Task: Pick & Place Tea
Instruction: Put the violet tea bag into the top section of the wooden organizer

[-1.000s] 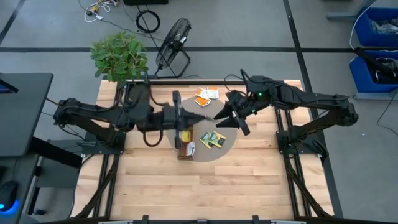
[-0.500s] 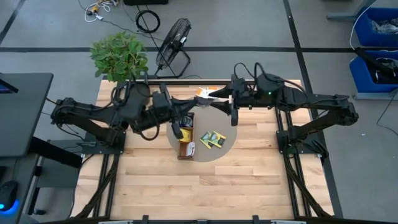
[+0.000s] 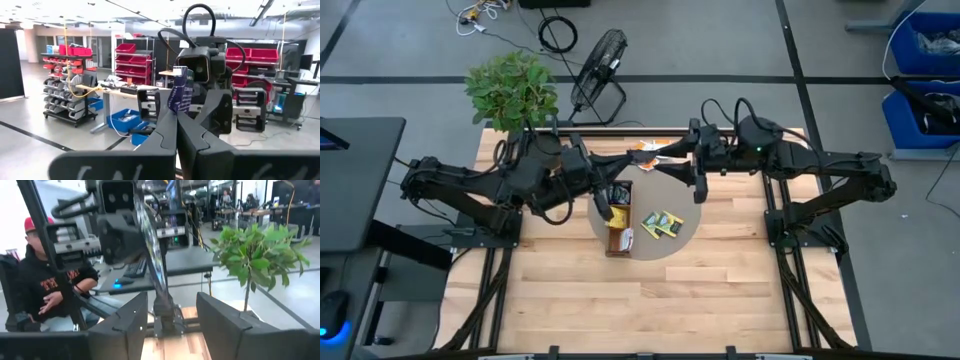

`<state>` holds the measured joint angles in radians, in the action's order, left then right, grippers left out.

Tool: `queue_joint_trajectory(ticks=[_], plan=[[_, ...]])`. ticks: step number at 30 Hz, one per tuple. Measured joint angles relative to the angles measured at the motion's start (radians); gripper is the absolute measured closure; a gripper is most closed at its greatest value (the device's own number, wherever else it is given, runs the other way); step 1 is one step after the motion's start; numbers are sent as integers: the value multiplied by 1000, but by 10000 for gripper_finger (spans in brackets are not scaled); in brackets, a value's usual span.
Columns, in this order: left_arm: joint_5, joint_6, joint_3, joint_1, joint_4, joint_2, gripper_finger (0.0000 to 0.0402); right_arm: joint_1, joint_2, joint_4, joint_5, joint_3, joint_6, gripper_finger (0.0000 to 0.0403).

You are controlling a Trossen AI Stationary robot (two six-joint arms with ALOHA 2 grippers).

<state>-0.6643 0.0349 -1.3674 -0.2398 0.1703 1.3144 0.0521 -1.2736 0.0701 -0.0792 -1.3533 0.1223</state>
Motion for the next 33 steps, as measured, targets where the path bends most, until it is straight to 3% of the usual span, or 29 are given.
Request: queue_joint_trajectory(ticks=[24,33], plan=[[14,3,0,8,78,23,401,-4,-51,-157,-31,1,53,225],[12,32,0,8,99,27,401,-5,-58,-146,-53,1,53,285]])
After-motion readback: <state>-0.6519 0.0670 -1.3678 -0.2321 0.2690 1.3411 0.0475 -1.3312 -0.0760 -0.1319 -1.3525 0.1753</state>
